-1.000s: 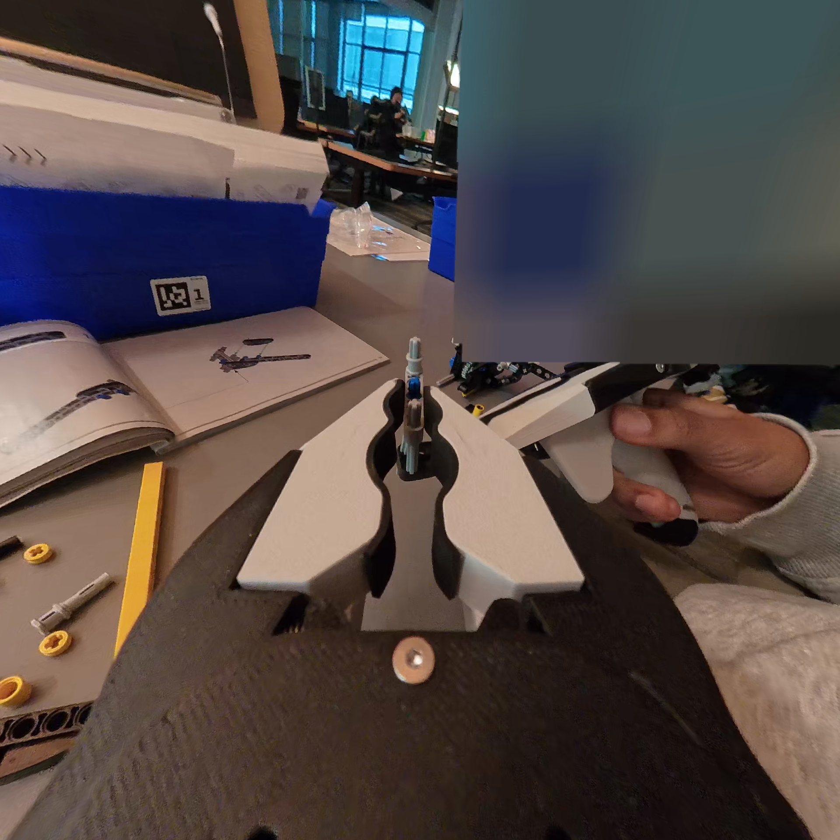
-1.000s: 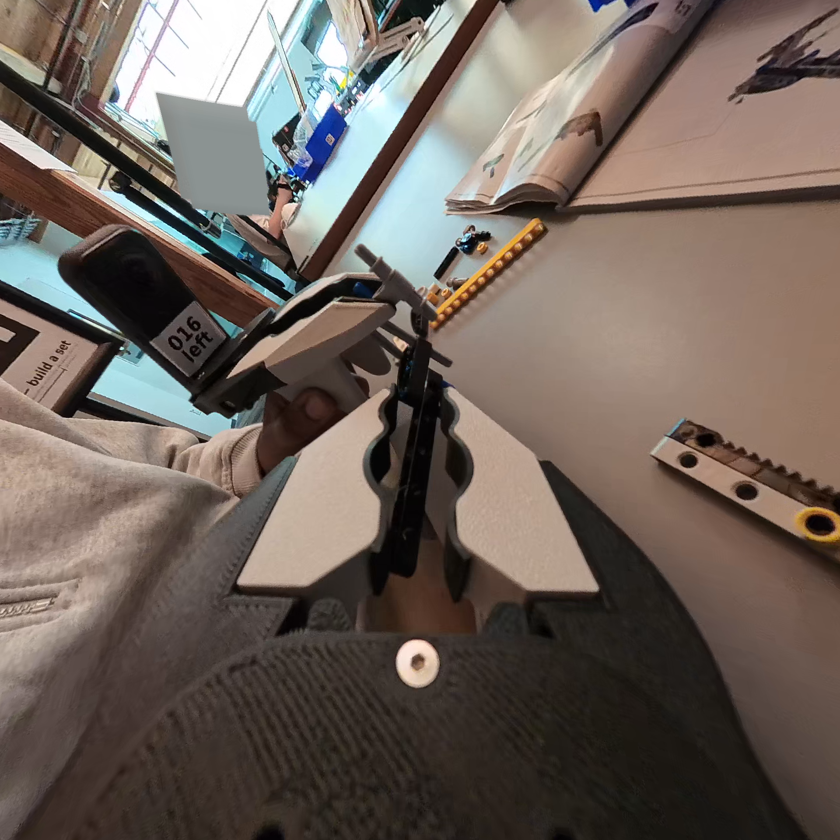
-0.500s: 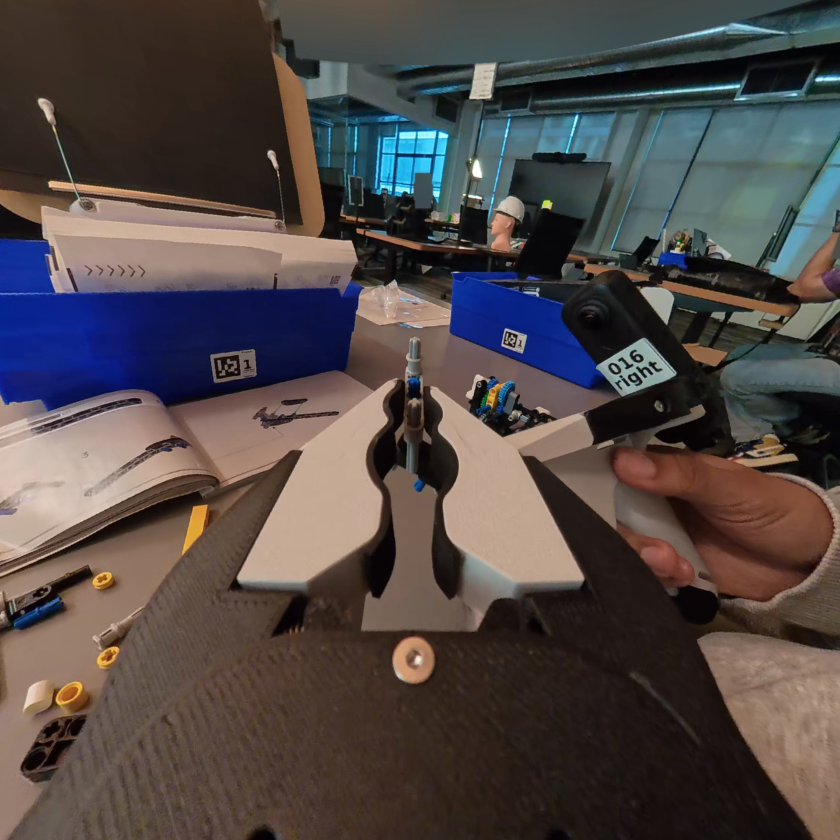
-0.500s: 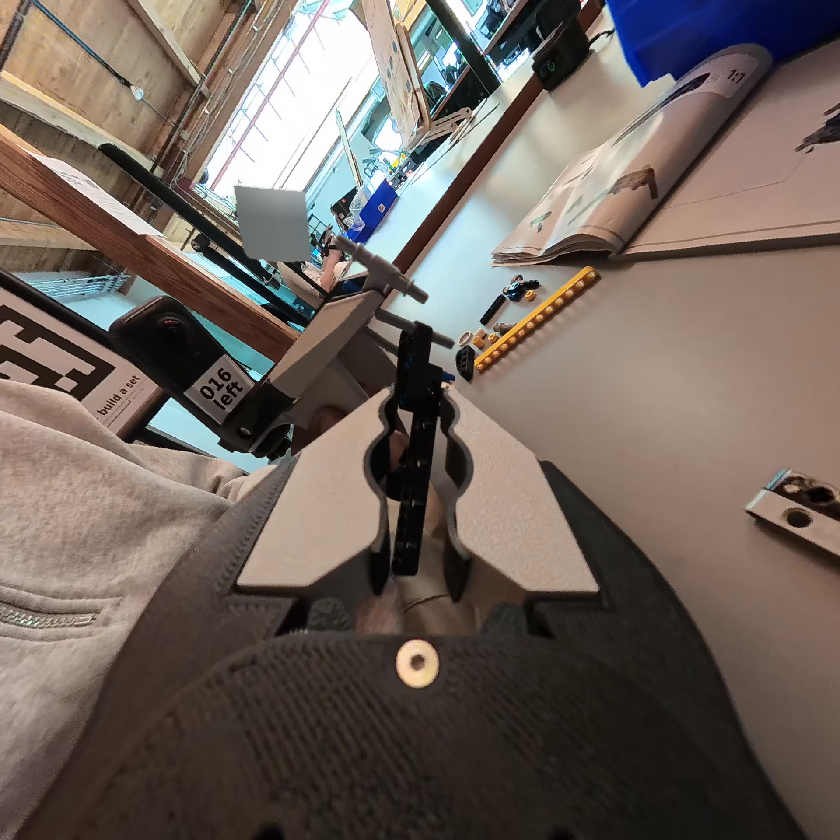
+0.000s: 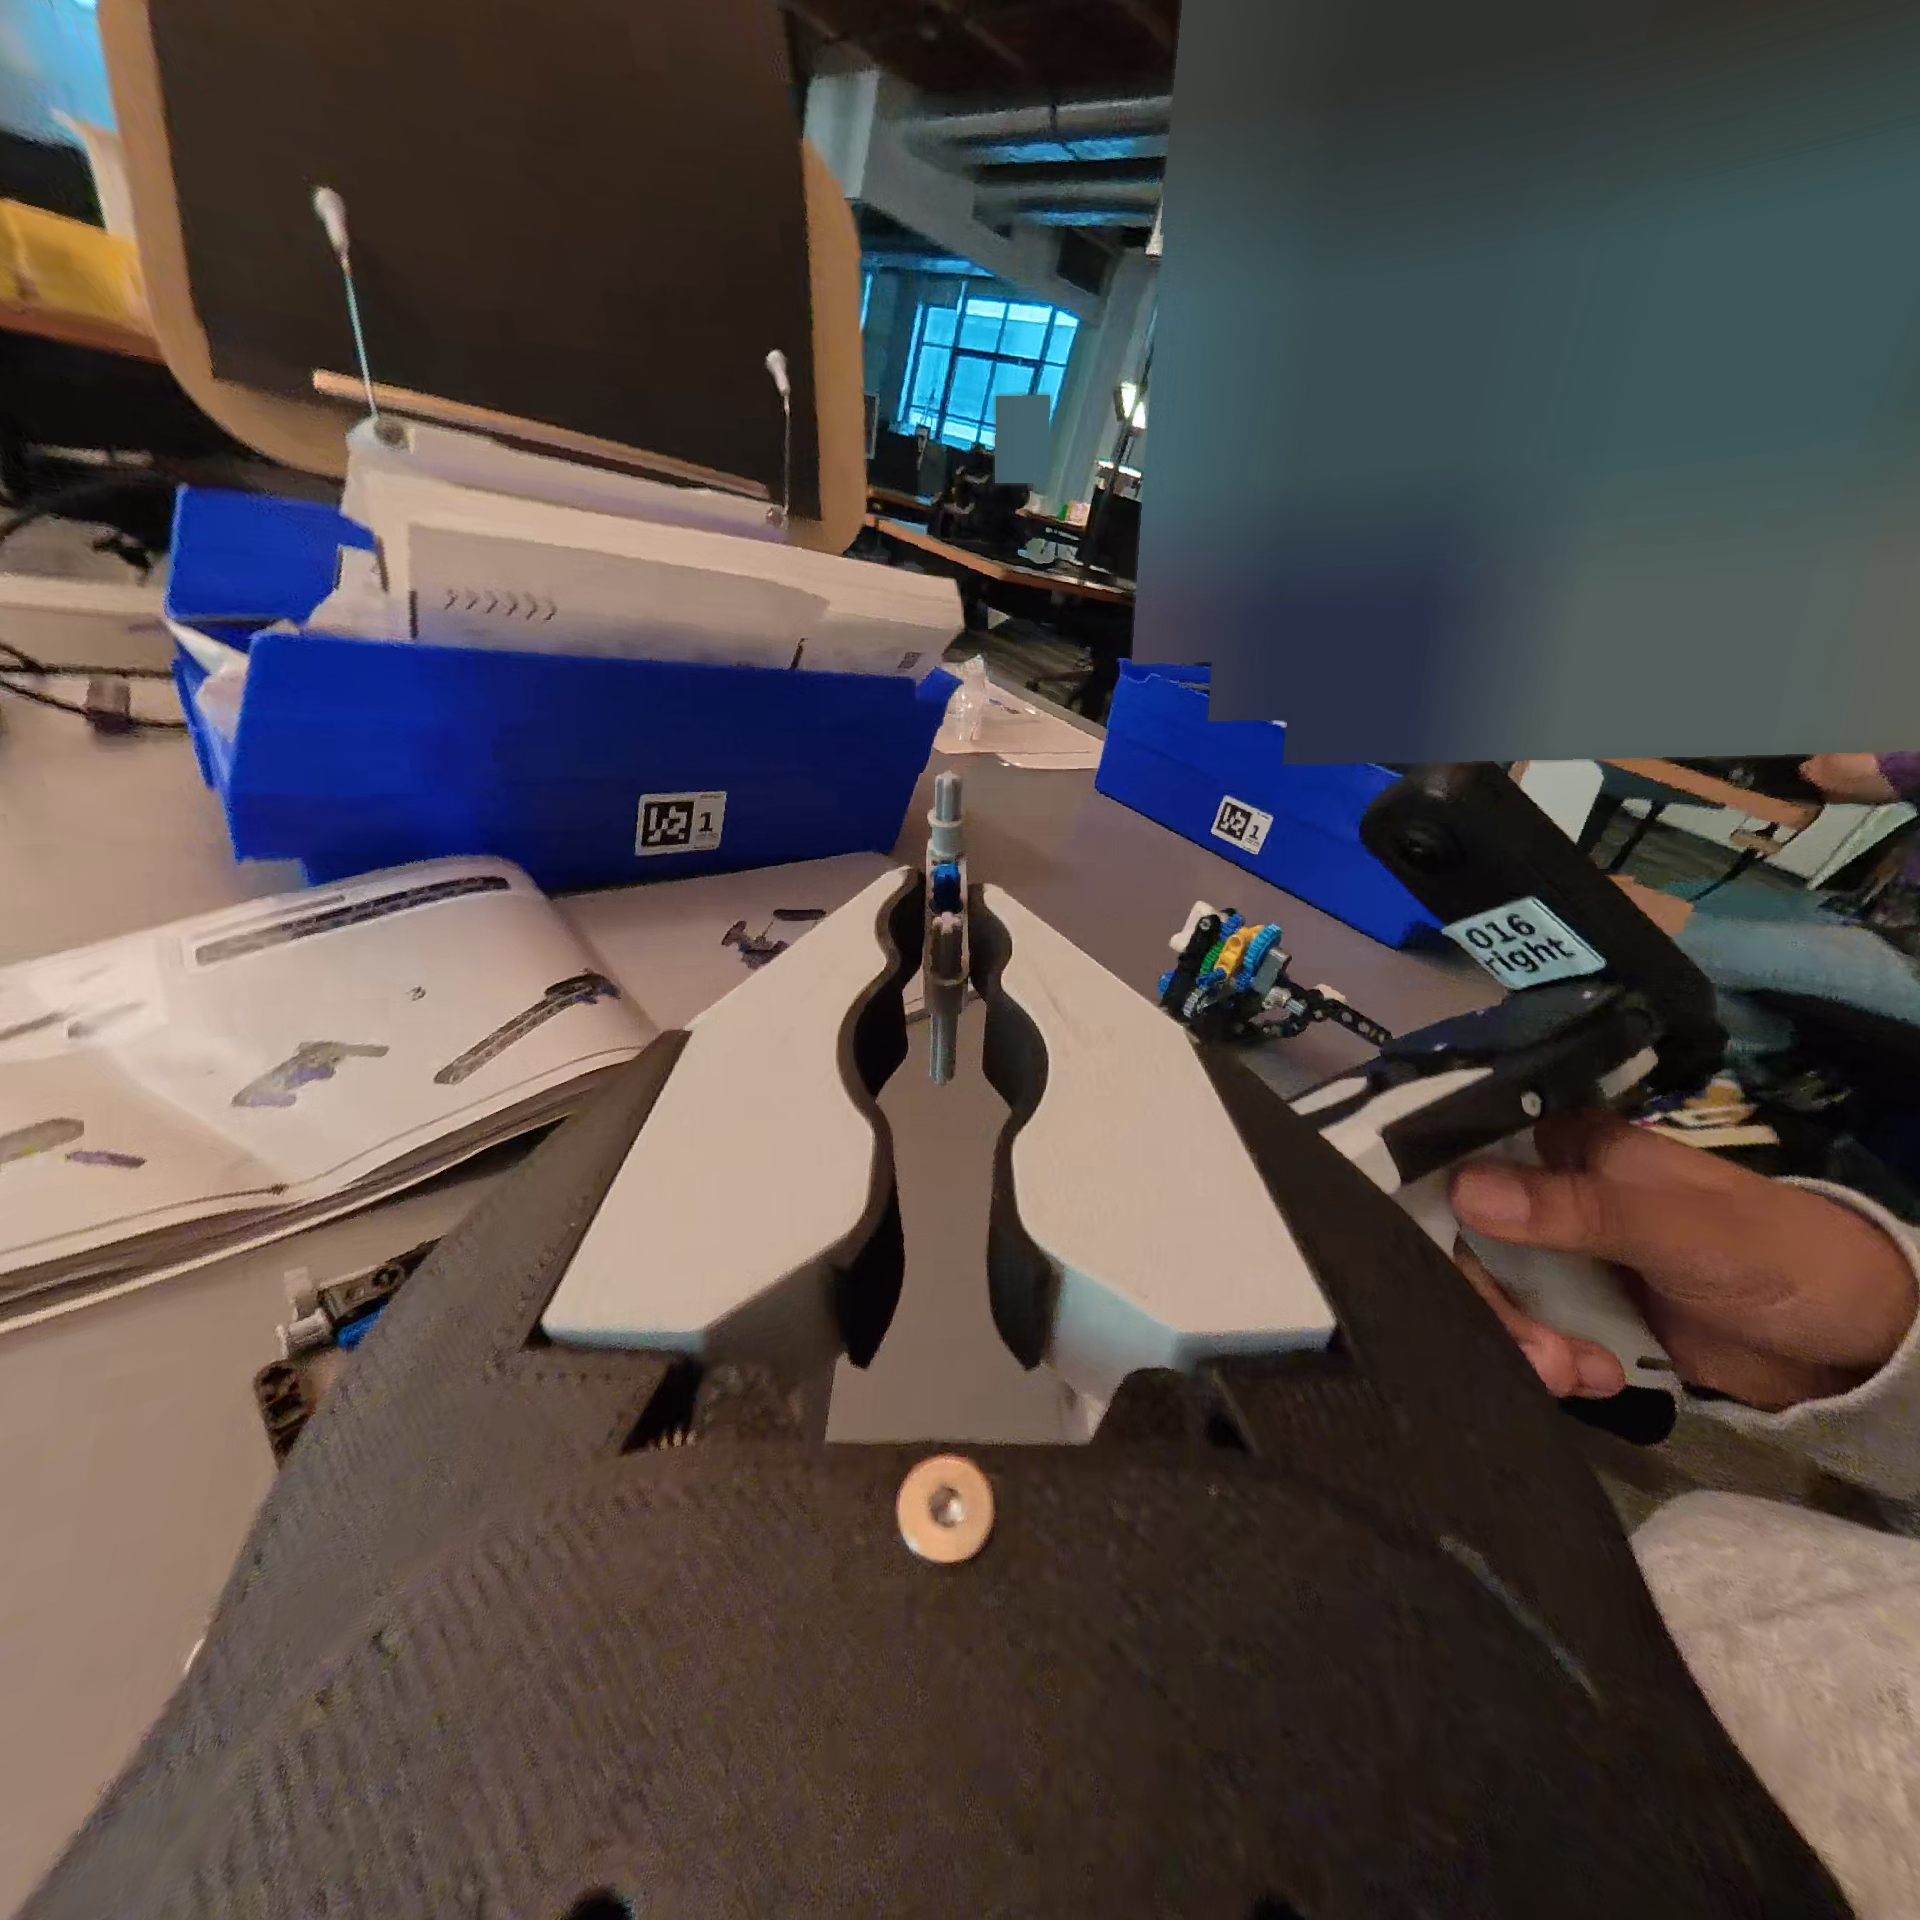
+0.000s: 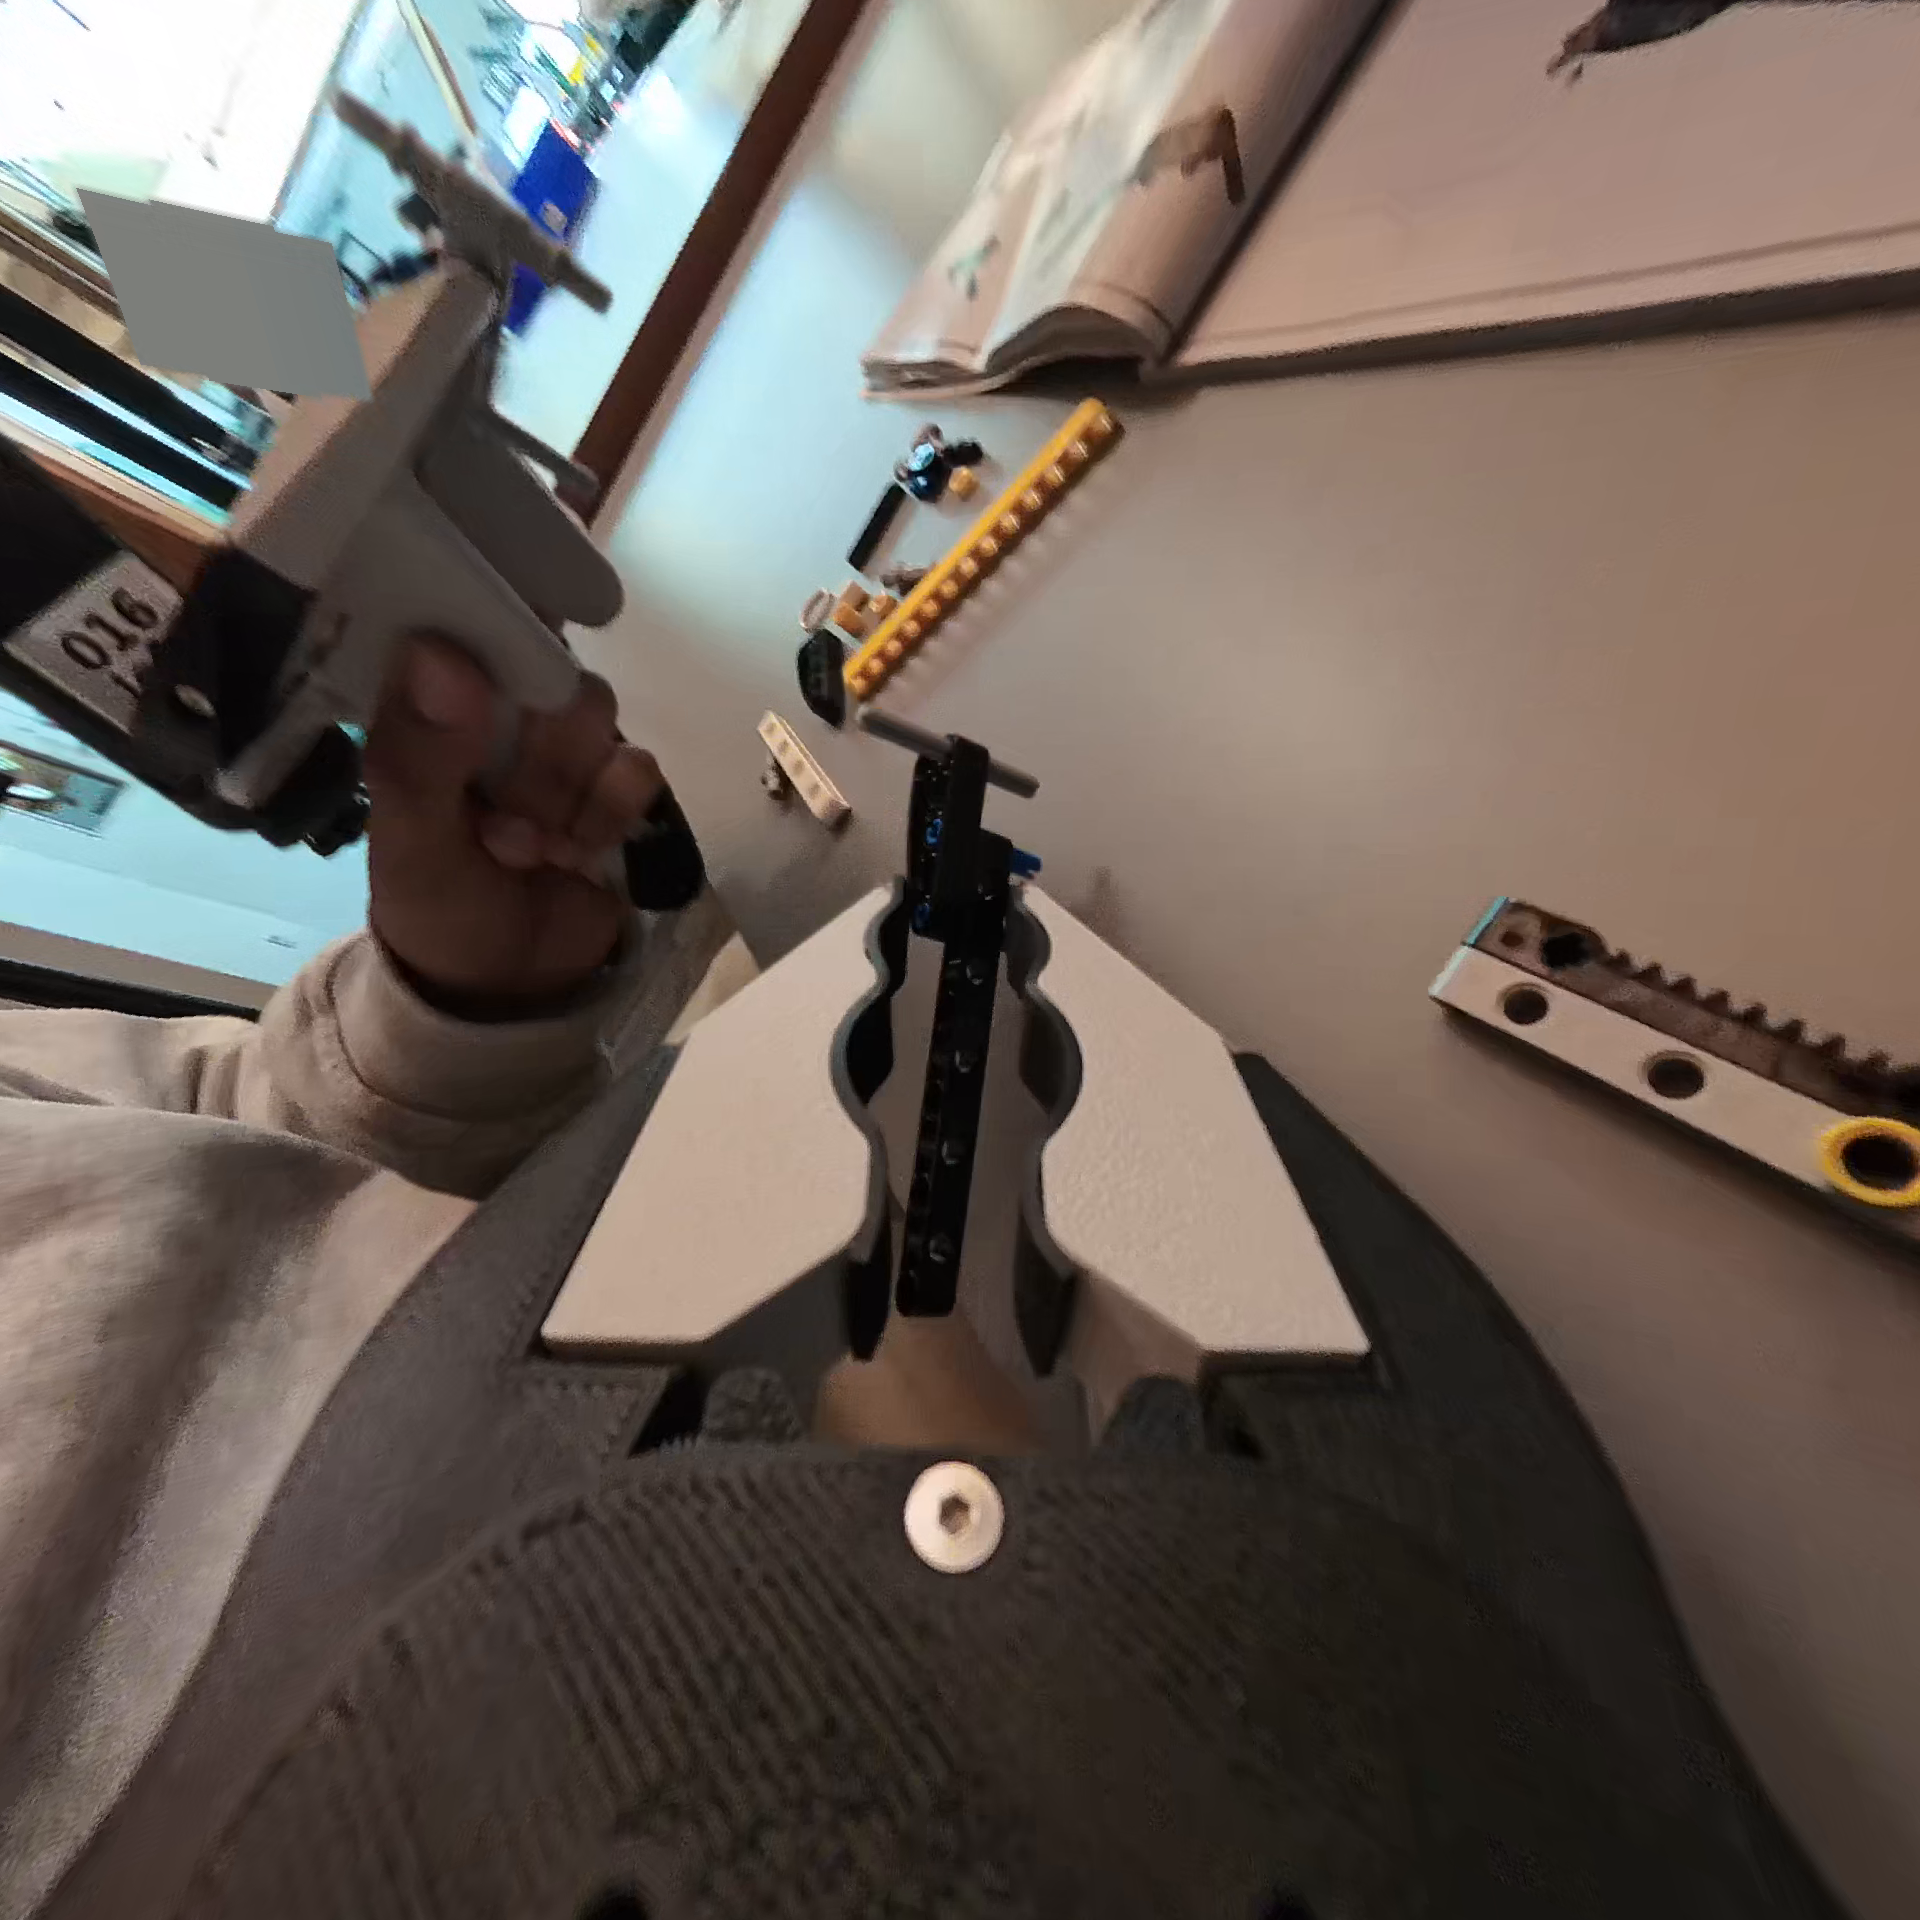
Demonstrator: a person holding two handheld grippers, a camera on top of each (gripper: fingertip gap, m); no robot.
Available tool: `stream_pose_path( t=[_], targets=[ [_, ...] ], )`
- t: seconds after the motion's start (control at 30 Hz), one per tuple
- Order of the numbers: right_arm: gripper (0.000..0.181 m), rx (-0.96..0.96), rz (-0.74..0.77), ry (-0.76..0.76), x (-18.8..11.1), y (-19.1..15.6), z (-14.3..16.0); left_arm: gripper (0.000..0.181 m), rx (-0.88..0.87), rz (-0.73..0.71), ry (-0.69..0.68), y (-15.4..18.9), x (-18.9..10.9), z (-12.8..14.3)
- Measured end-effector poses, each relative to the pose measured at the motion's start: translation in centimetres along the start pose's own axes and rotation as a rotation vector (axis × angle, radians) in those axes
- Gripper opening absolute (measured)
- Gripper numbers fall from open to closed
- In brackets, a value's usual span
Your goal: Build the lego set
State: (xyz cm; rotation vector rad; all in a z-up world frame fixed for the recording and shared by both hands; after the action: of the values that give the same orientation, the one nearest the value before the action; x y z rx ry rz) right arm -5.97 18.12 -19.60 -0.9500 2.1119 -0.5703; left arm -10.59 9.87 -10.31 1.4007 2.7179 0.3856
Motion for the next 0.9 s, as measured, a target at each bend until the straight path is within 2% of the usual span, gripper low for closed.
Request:
stream_pose_path(
  t=[0.13, 0.4, 0.5, 0.6, 0.67, 0.73, 0.9],
  targets=[
    [0.017, -0.03, 0.054, -0.033, 0.3, 0.5, 0.5, 0.004, -0.031, -0.005, -0.048, -0.8, 0.4, 1.0],
    [0.018, -0.074, 0.145, -0.001, -0.5, 2.1, -0.5, 0.004, -0.043, 0.031, -0.137, 0.1, 1.3, 3.0],
    [0.018, -0.064, 0.142, 0.009, -0.7, 2.3, -0.6, 0.004, -0.061, 0.088, -0.162, 0.9, 1.6, 3.5],
    [0.001, -0.064, 0.094, 0.026, -0.7, 1.6, -0.9, 0.004, -0.093, 0.158, -0.15, 2.1, 1.7, 3.6],
    [0.0, -0.063, 0.069, 0.046, -0.8, 1.0, -1.1, 0.004, -0.136, 0.207, -0.126, 2.9, 1.8, 3.3],
    [0.0, -0.091, 0.108, 0.025, -0.7, 1.3, -0.8, 0.004, -0.165, 0.202, -0.125, 2.5, 1.8, 3.3],
    [0.027, -0.256, 0.168, 0.052, -1.1, 0.6, -1.2, 0.003, -0.299, 0.174, -0.054, 0.6, 1.3, 2.5]
  ],
)
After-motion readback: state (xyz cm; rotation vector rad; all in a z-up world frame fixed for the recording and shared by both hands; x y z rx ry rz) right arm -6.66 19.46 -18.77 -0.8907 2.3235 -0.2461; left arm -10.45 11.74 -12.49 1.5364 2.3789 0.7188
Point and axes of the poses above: each gripper's, where its closed fingertips meet, x out along the fingers, z out of its underside, y = z × x across the jaws, the point moved 2 cm from there along -x, back along the fingers, and after that the axes turned 5 degrees about z, right-handed, at the moved point
